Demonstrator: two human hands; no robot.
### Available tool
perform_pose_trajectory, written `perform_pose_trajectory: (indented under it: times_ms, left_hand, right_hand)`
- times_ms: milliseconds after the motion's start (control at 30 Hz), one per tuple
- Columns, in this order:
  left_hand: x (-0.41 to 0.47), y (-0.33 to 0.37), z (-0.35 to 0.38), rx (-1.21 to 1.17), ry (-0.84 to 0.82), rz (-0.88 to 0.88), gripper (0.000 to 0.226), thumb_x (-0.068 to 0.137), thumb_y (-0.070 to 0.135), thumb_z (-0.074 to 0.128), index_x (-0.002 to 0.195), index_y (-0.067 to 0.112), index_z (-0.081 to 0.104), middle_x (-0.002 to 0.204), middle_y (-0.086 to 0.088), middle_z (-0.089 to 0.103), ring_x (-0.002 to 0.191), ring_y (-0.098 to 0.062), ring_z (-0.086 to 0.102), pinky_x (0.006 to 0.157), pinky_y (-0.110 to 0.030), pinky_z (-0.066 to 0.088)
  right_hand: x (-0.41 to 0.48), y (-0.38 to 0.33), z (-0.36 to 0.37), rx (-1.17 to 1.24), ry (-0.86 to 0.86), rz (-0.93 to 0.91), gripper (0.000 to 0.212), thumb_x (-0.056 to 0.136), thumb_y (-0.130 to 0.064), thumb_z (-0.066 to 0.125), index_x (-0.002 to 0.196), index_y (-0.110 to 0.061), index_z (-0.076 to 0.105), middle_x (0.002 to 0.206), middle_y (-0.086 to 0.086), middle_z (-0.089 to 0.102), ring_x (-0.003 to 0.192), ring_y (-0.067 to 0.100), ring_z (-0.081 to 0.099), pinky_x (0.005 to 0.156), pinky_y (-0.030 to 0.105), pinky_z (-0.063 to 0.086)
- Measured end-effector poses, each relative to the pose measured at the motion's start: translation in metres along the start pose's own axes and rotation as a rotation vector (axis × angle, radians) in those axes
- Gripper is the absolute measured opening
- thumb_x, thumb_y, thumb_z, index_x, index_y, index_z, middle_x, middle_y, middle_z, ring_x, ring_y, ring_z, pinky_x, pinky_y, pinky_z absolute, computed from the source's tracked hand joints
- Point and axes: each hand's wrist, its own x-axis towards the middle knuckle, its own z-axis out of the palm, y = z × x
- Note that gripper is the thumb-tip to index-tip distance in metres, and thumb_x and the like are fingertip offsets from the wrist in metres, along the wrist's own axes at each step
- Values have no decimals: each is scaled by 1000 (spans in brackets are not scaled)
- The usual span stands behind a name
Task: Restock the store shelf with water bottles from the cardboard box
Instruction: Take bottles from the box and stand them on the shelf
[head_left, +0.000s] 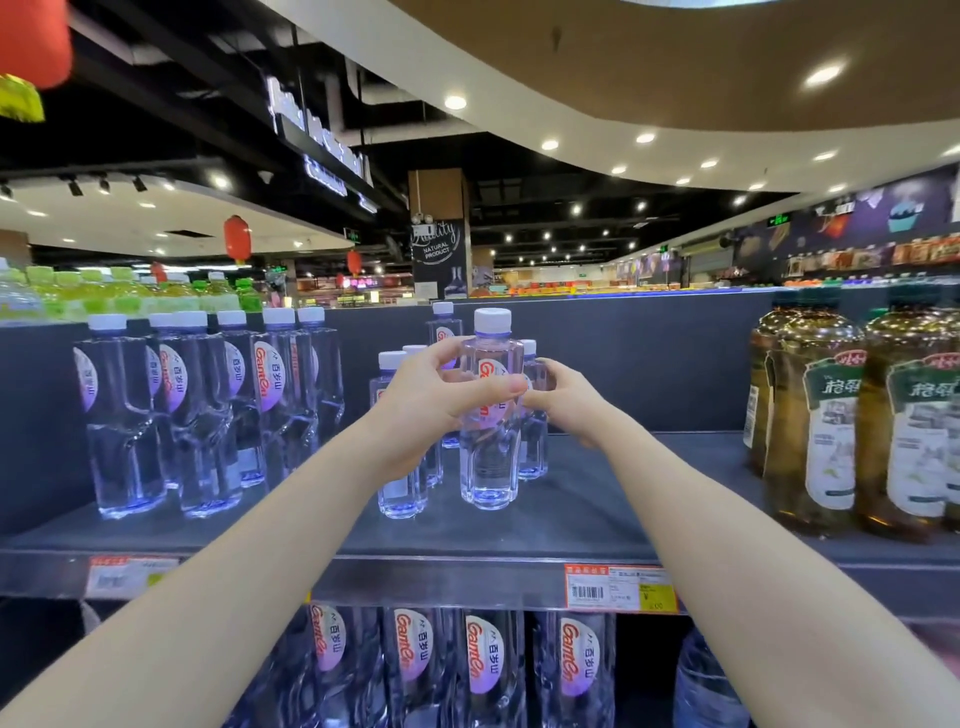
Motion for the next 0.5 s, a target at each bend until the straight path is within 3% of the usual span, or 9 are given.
perform_pose_trajectory:
  times_ms: [67, 200, 367, 500]
  left_hand:
    - [0, -4, 2, -6, -7, 7, 49, 80, 25, 90, 125, 26, 70, 109, -12, 78, 105, -31, 76, 100, -57, 56]
    - [1, -10, 5, -35, 2, 8, 48, 81, 21, 88, 125, 26, 70, 112, -8, 78, 109, -28, 74, 99, -55, 57]
    - [1, -12, 3, -41, 2, 8, 57, 75, 30, 93, 127, 27, 68, 114, -5, 78, 113, -25, 73, 99, -54, 57]
    - [-2, -14, 5, -55, -12, 18, 50, 81, 24, 89, 126, 30, 69, 113, -7, 78, 106, -25, 76, 101, -54, 56]
  right_hand:
    - [7, 5, -1, 10, -1, -6, 71, 68, -36, 78, 135, -28, 59, 118, -3, 74, 105, 18, 74, 94, 45, 59]
    - [7, 6, 0, 15, -32, -6, 67, 71, -36, 76, 136, -33, 57, 120, 0, 73, 105, 20, 74, 84, 36, 59]
    - [9, 8, -5, -2, -30, -24, 42, 92, -14, 71, 130, -30, 60, 113, 1, 75, 102, 19, 74, 86, 38, 61]
    - [11, 9, -7, 15, -61, 3, 44, 95, -18, 71, 134, -32, 56, 118, -1, 74, 101, 15, 74, 67, 22, 56]
